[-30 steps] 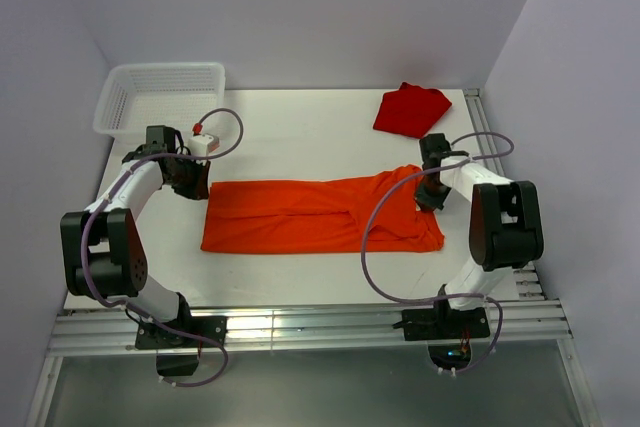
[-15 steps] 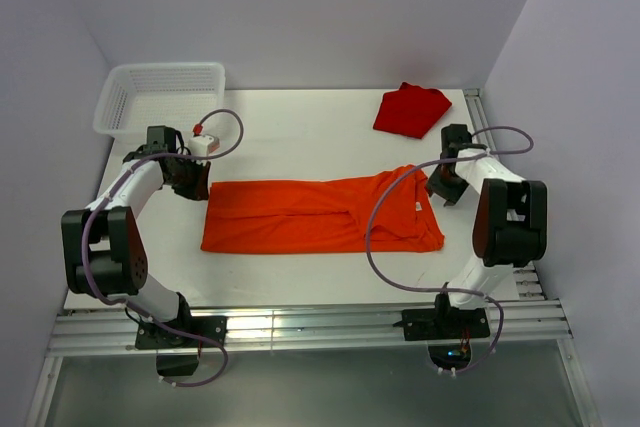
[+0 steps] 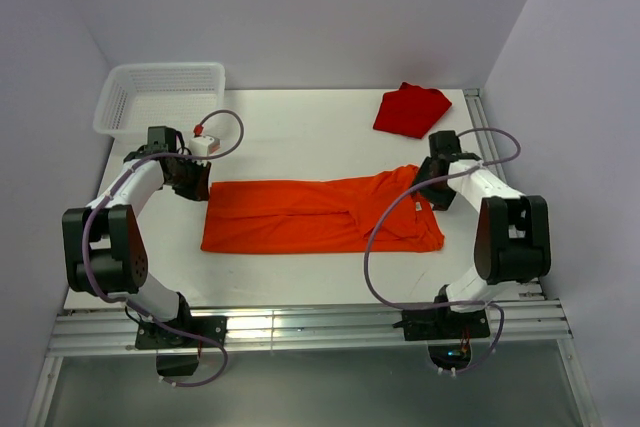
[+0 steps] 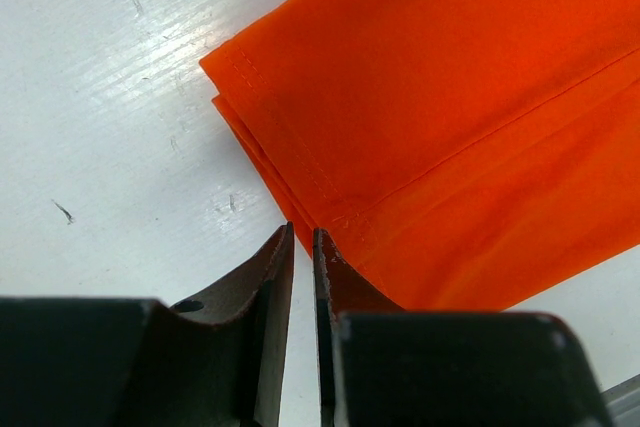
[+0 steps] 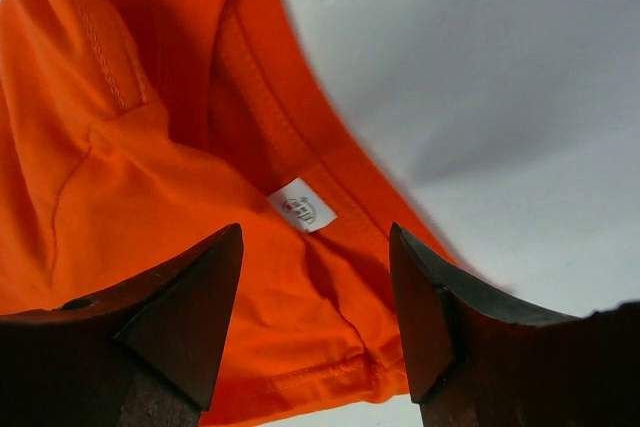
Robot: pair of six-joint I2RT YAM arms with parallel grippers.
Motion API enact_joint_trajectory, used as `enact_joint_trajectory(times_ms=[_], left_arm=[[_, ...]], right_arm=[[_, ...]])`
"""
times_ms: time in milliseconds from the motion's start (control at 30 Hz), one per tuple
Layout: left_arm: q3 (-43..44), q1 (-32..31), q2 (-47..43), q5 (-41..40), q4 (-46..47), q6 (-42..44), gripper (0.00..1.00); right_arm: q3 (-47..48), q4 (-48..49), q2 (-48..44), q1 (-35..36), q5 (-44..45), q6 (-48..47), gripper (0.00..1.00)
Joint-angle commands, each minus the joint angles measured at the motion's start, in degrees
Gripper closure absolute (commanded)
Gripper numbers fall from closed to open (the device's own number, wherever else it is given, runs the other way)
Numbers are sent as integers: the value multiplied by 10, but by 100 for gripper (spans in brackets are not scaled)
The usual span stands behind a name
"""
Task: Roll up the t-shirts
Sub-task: Roll the tshirt
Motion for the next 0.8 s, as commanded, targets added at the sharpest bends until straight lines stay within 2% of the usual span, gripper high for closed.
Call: enact_joint_trajectory(times_ms=[0, 133, 233, 333, 367, 467, 767], left_arm=[[7, 1, -13, 17, 1, 11, 80], [3, 1, -18, 11, 1, 15, 81], [3, 1, -21, 11, 0, 15, 81], [5, 1, -21, 14, -2, 13, 81], [7, 1, -21, 14, -3, 11, 81], [10, 1, -19, 14, -4, 10, 80], [19, 1, -2, 7, -3, 4, 80]], right_arm=[[24, -15, 36, 35, 26, 0, 33], [41, -29, 71, 49, 47, 5, 34], [46, -32, 94, 51, 52, 5, 40], [52, -40, 106, 50, 59, 1, 58], [53, -44, 112, 50, 62, 0, 72], [58, -45, 122, 48, 67, -2, 89], [112, -78, 151, 7, 102, -22, 91]])
